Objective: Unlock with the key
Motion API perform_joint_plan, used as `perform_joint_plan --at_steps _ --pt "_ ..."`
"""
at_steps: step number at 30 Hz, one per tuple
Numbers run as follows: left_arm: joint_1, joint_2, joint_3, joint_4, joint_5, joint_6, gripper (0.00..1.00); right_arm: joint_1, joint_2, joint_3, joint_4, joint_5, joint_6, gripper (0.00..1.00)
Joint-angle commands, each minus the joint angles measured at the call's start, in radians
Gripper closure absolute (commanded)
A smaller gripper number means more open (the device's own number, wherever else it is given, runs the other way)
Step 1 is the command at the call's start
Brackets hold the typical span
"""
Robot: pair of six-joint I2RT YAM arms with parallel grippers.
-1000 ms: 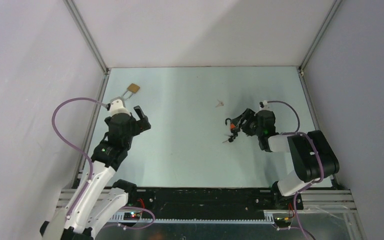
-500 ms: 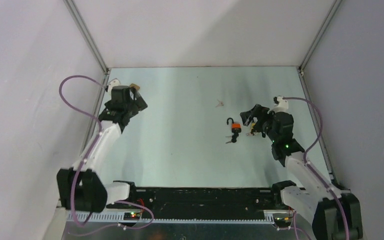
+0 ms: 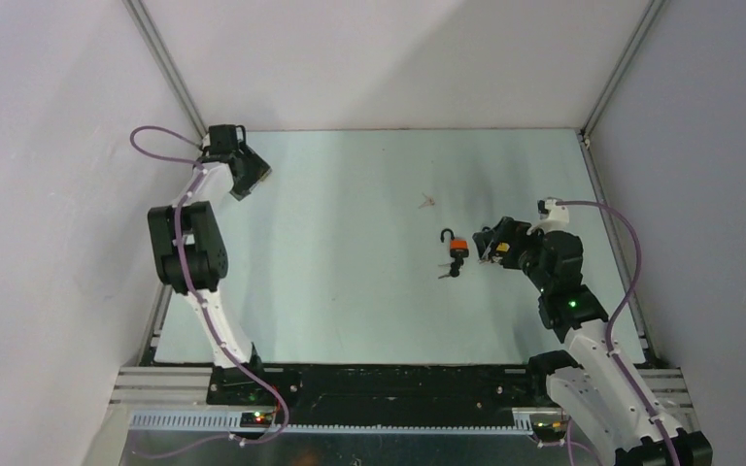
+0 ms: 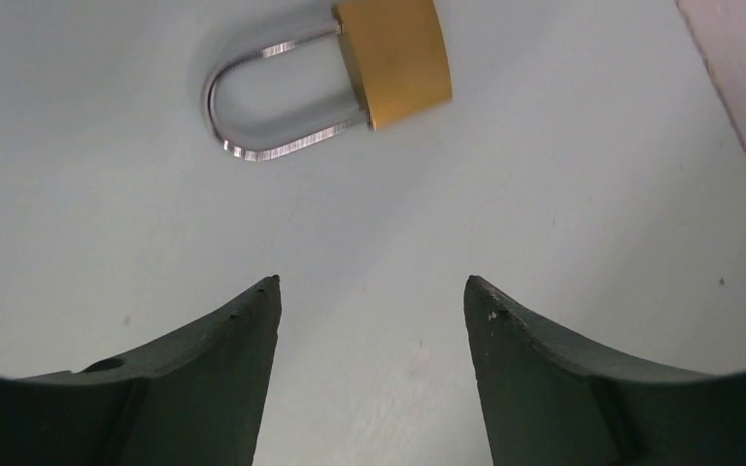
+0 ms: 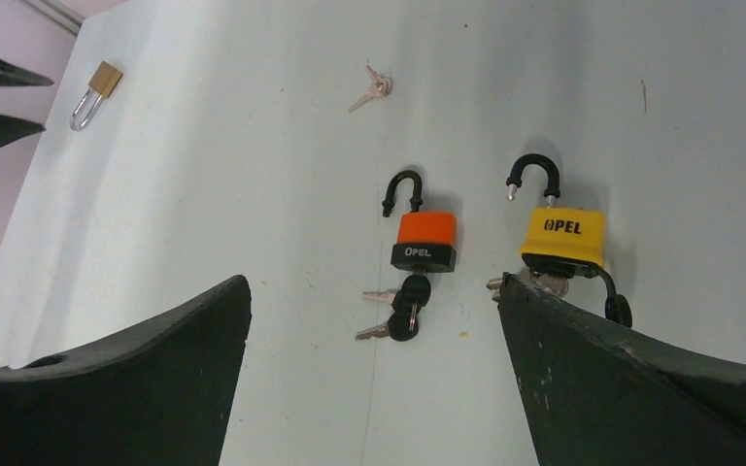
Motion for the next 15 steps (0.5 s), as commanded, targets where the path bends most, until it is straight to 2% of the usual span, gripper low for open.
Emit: perform_joint_plan --at_steps 1,11,15 --pt "0.044 0.128 0.160 0.032 0.066 -0.047 0.27 0.003 -0.031 -0.002 -0.022 -0.010 -0.015 0.00" --pt "0.089 0.379 0.397 0.088 0.159 -0.132 0.28 0.002 -0.044 -0.008 -0.041 -0.008 -0.005 0.01" --pt "0.089 0.449 0.446 0.087 0.184 -0.178 0.27 -0.002 -0.051 -0.008 -0.044 -0.005 -0.006 0.01"
